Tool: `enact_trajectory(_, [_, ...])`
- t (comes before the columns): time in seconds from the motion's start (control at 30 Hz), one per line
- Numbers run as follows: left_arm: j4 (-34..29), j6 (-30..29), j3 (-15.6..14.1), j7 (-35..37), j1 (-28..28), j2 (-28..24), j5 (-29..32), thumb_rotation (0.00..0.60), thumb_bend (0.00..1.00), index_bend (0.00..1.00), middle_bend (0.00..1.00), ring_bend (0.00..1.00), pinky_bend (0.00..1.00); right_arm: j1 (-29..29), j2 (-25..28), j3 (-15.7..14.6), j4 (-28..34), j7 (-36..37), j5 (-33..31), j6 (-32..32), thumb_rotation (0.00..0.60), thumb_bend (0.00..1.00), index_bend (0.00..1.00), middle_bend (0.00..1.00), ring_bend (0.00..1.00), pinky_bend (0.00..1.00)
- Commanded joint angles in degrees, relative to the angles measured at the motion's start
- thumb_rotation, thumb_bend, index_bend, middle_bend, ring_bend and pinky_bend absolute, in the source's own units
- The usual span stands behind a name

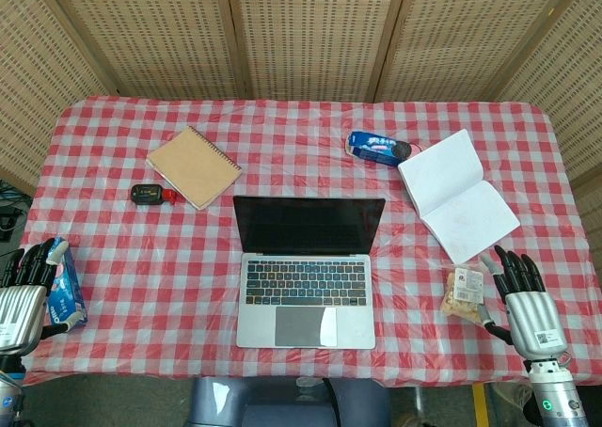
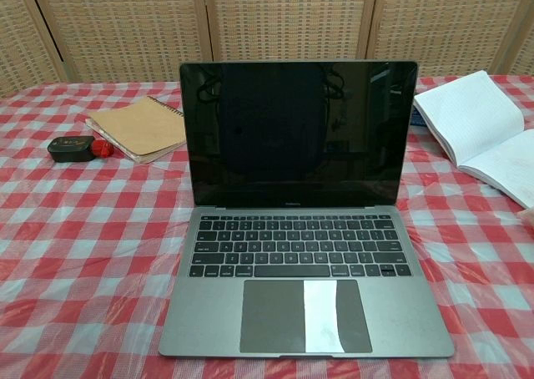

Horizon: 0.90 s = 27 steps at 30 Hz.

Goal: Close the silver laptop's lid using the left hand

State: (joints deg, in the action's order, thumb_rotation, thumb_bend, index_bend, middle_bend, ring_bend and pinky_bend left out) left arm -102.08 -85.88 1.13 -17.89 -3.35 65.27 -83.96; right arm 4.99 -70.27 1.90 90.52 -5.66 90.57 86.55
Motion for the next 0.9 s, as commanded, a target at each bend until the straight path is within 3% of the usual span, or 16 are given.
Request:
enact_trajectory(0.03, [-0.06, -0.25, 0.11, 0.02, 0.07, -0.03, 0.03, 0.6, 0.0, 0.0, 0.0, 0.0, 0.0, 0.04, 0.08, 0.07, 0.04, 0.05, -0.2, -0.18, 0.6, 0.59, 0.0, 0.0, 0.0, 0.0])
enact_trajectory(0.9, [0.07, 0.35, 0.12, 0.05, -0.23, 0.19, 0.09, 0.6, 0.0, 0.0, 0.0, 0.0, 0.0, 0.15, -0.43, 0.17, -0.54, 0.24, -0.27, -0.38, 0.6, 0.6, 0.0, 0.0, 0.0, 0.0])
